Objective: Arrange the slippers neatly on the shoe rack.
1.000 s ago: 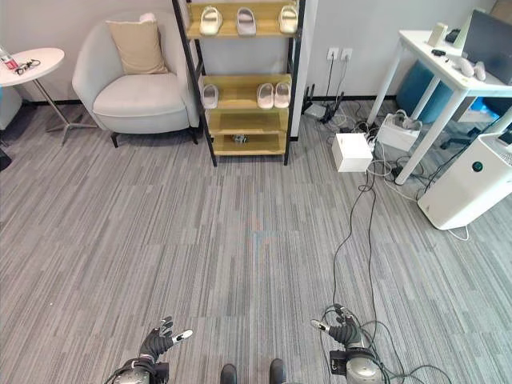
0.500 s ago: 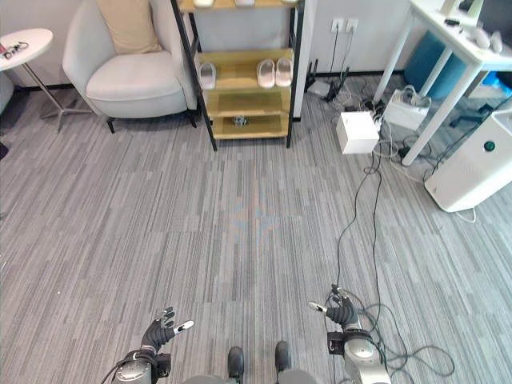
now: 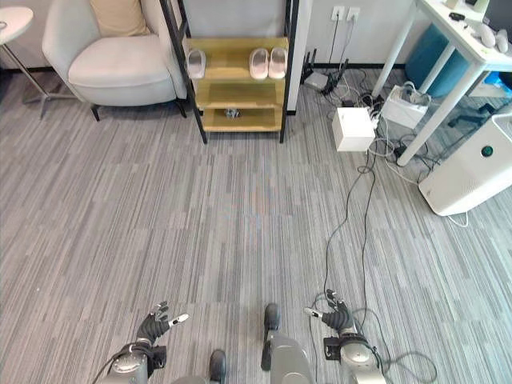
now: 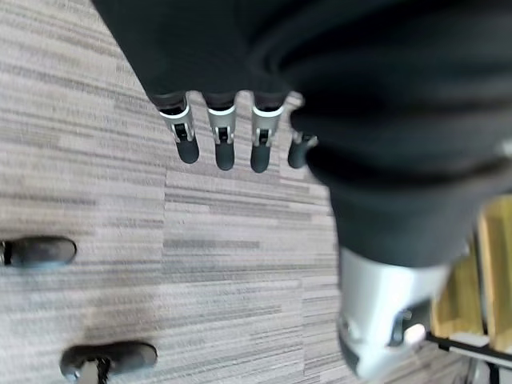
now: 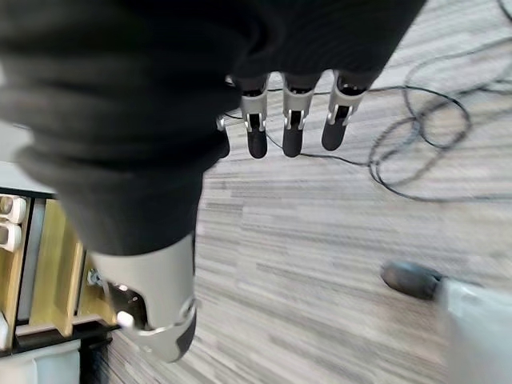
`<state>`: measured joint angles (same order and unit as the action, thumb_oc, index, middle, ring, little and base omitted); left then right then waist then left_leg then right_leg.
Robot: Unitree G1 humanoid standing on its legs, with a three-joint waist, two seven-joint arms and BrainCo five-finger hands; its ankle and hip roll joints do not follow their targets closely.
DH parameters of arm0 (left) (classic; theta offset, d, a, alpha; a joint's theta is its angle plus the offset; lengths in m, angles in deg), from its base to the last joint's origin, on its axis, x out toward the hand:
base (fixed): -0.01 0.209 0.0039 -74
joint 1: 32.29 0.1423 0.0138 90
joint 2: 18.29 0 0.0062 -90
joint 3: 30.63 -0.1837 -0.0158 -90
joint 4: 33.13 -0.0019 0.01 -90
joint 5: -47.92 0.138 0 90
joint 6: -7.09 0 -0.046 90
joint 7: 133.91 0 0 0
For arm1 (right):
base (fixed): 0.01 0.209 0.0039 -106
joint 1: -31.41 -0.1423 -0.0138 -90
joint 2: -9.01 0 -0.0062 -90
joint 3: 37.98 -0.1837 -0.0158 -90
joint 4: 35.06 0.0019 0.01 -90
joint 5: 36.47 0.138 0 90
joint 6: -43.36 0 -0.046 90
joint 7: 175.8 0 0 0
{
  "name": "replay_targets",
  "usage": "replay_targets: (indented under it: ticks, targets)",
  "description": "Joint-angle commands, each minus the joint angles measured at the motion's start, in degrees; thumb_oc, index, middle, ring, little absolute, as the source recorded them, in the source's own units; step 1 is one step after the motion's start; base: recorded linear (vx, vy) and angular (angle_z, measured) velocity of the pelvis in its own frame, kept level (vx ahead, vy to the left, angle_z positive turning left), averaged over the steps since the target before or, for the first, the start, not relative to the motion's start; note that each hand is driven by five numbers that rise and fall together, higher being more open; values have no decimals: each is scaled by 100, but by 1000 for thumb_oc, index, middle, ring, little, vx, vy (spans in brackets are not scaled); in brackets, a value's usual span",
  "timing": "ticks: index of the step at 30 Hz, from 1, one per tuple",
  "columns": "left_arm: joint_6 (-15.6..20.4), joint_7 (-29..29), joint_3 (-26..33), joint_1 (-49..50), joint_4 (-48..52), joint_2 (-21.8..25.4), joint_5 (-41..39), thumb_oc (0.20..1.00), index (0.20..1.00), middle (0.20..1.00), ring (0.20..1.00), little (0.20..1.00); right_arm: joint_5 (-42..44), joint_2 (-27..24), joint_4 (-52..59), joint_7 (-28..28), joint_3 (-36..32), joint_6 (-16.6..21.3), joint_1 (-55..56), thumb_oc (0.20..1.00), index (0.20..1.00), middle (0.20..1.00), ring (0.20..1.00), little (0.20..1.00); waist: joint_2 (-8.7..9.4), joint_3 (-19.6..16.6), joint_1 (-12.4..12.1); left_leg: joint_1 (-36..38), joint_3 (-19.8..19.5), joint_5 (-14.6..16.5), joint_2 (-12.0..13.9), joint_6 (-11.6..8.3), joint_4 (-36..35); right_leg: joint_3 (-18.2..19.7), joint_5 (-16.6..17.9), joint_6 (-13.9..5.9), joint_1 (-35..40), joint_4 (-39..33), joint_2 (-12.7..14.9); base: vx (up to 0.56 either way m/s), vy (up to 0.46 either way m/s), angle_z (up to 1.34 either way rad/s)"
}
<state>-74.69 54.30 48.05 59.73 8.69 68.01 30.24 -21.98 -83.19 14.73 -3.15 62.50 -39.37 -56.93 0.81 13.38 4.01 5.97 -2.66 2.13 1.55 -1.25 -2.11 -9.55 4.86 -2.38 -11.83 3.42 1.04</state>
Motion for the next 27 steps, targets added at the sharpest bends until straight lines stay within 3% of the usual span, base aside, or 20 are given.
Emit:
replay_targets:
  ticks: [1,3,6,7,9,10,13,15,18,21,23,24,25,26,27]
  targets:
    - [163,-61,17,-270,-178,-138,-450,1000,1000,1000,1000,1000,33,-290,331,11,-36,248,-41,1000,1000,1000,1000,1000,1,-91,-5,-323,-231,-85,-455,-259,1749,172,-398,30,560,-312,3,259,-147,-3]
    - [164,-57,8,-294,-172,-161,-601,1000,1000,1000,1000,1000,56,-335,283,12,-58,226,3,1000,1000,1000,1000,1000,53,-7,-81,-714,-242,-325,-517,-335,2162,190,-527,101,800,-366,56,230,-111,5]
    - [158,-60,-6,-259,-138,-145,-609,1000,1000,1000,1000,1000,74,-349,238,-3,-90,199,-3,1000,1000,1000,1000,1000,161,52,-218,-1294,-103,40,-545,-157,1861,283,-670,48,1087,-458,181,258,-28,-29]
    - [161,-47,-25,-215,-66,-120,-608,1000,1000,1000,1000,1000,54,-355,248,-29,-95,203,-10,1000,1000,1000,1000,1000,174,35,-262,-1431,-116,12,-490,-123,1449,322,-697,11,1152,-503,193,387,51,-18]
    - [124,-32,-42,-200,-131,-109,-536,1000,1000,1000,1000,1000,42,-345,263,-62,-61,224,-33,1000,1000,1000,1000,1000,109,5,-350,-1828,-193,-635,-147,-174,581,371,-816,-25,1378,-628,154,380,89,-20]
    - [107,-17,-51,-207,-130,-98,-486,1000,1000,1000,1000,1000,37,-353,283,-85,-48,224,-51,1000,1000,1000,1000,1000,105,-6,-373,-2000,-129,-801,-67,-221,309,388,-874,-36,1488,-688,164,312,94,-17]
    - [79,3,21,-256,-244,-68,-428,1000,1000,1000,1000,1000,22,-310,317,-102,-29,190,-81,1000,1000,1000,1000,1000,85,-51,-447,-2111,190,-1093,50,-281,-69,512,-986,-74,1811,-788,164,336,135,-22]
    - [92,-8,94,-173,-309,-89,-464,1000,1000,1000,1000,1000,-37,-285,344,-56,-11,163,-59,1000,1000,1000,1000,1000,39,-179,-504,-1936,83,-1176,52,-251,-125,556,-1067,-134,1978,-795,213,284,147,-24]
    - [103,-46,69,-149,-337,-90,-467,1000,1000,1000,1000,1000,-71,-259,344,-39,-28,134,-65,1000,1000,1000,1000,1000,84,-292,-508,-1936,126,-1068,-87,-169,68,571,-1105,-243,2068,-731,429,340,216,-46]
    - [87,-66,7,-148,-399,-61,-344,1000,1000,1000,1000,1000,0,-79,329,52,-5,135,-51,1000,1000,1000,1000,1000,239,-430,-553,-1918,267,-680,-318,76,449,690,-972,-476,1882,-56,837,376,261,1]
    - [74,-64,-1,-170,-402,-51,-351,1000,1000,1000,1000,1000,11,-42,316,55,23,125,-67,1000,1000,1000,1000,1000,250,-423,-566,-1886,284,-615,-365,137,479,699,-851,-504,1717,275,904,141,126,-8]
    - [83,-50,-19,-172,-326,-38,-394,1000,1000,1000,1000,1000,10,-31,321,52,37,132,-86,1000,1000,1000,1000,1000,248,-390,-570,-1833,302,-559,-417,197,478,716,-639,-521,1539,564,950,205,186,-4]
    - [84,-46,-82,-173,-210,-22,-388,1000,1000,1000,1000,1000,36,8,309,43,36,139,-90,1000,1000,1000,1000,1000,219,-331,-531,-1692,314,-467,-534,326,441,708,-130,-508,1266,1168,1068,325,276,7]
    - [78,-57,-110,-203,-131,-2,-396,1000,1000,1000,1000,1000,83,17,275,48,27,131,-77,1000,1000,1000,1000,1000,103,-251,-479,-1463,253,-390,-510,375,336,638,-126,-391,837,1562,984,271,213,22]
    - [77,-57,-109,-202,-130,-2,-396,1000,1000,1000,1000,1000,84,16,274,48,28,131,-78,1000,1000,1000,1000,1000,108,-244,-479,-1453,254,-389,-515,373,331,641,-145,-390,832,1590,989,376,86,21]
